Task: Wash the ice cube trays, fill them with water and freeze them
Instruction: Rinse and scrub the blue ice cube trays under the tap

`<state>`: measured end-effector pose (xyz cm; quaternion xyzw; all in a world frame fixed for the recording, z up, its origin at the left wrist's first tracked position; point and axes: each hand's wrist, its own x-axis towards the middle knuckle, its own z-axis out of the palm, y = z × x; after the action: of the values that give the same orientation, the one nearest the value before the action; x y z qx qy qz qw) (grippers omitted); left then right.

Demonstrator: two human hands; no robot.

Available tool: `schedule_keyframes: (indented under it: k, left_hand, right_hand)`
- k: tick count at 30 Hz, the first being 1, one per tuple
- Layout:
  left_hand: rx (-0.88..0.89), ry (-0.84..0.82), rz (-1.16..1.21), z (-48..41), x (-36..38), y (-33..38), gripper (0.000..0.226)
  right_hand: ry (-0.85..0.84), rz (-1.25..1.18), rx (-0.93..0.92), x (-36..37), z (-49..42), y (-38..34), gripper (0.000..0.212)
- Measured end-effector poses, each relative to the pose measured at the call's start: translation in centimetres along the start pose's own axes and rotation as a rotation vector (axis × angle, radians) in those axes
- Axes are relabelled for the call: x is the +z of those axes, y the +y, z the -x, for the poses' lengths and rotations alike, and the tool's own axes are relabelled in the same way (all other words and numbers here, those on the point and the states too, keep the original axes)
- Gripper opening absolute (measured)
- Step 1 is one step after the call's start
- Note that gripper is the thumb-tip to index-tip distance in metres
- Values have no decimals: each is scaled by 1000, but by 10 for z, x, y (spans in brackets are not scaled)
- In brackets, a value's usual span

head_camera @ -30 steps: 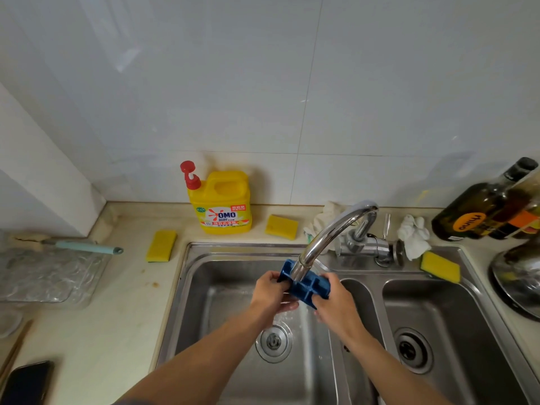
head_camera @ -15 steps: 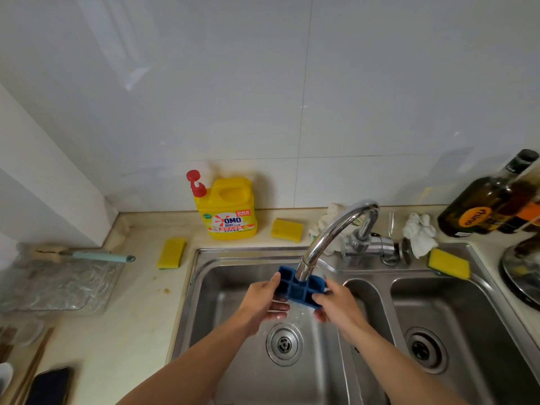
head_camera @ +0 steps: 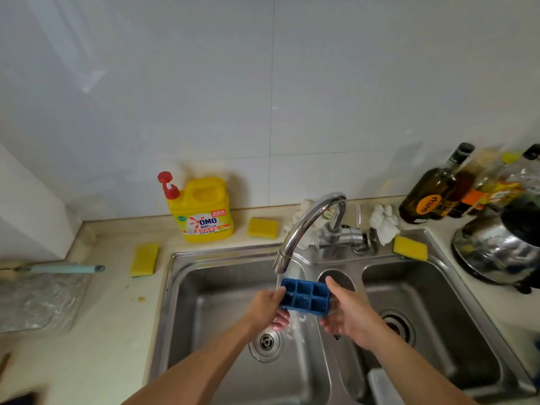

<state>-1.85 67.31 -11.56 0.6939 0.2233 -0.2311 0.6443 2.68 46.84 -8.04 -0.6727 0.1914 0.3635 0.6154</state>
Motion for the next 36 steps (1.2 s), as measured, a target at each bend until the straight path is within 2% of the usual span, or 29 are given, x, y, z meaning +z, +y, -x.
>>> schedule_keyframes:
  k: [4, 8, 10, 14, 18, 24, 31, 34, 36]
  left_hand:
    - [116, 15, -166, 4, -13, -5, 34]
    - [216, -13, -371, 10, -25, -6, 33]
    - [216, 13, -495, 11, -29, -9, 35]
    - [137, 50, -547, 9, -30, -20, 33]
    - [124, 47, -561, 2, -17, -23, 27]
    - [99, 10, -492, 1, 12, -15, 21]
    - [167, 40, -492, -6, 58, 7, 21]
    - [148, 84, -496, -18, 91, 15, 29]
    - [141, 99, -490, -24, 115, 21, 30]
  right_hand:
    - [-101, -133, 133, 5, -1, 23, 54]
    - [-160, -107, 86, 19, 4, 31, 40]
    - [-62, 28, -9, 25, 8, 32, 32]
    - [258, 494, -312, 25, 21, 31, 23]
    - [375, 584, -459, 6, 29, 31, 17]
    - [487, 664, -610, -36, 39, 17, 23]
    - [610, 706, -869, -104, 63, -16, 26]
    - [673, 733, -909, -141, 61, -5, 28]
    - [664, 819, -801, -172, 51, 20, 30]
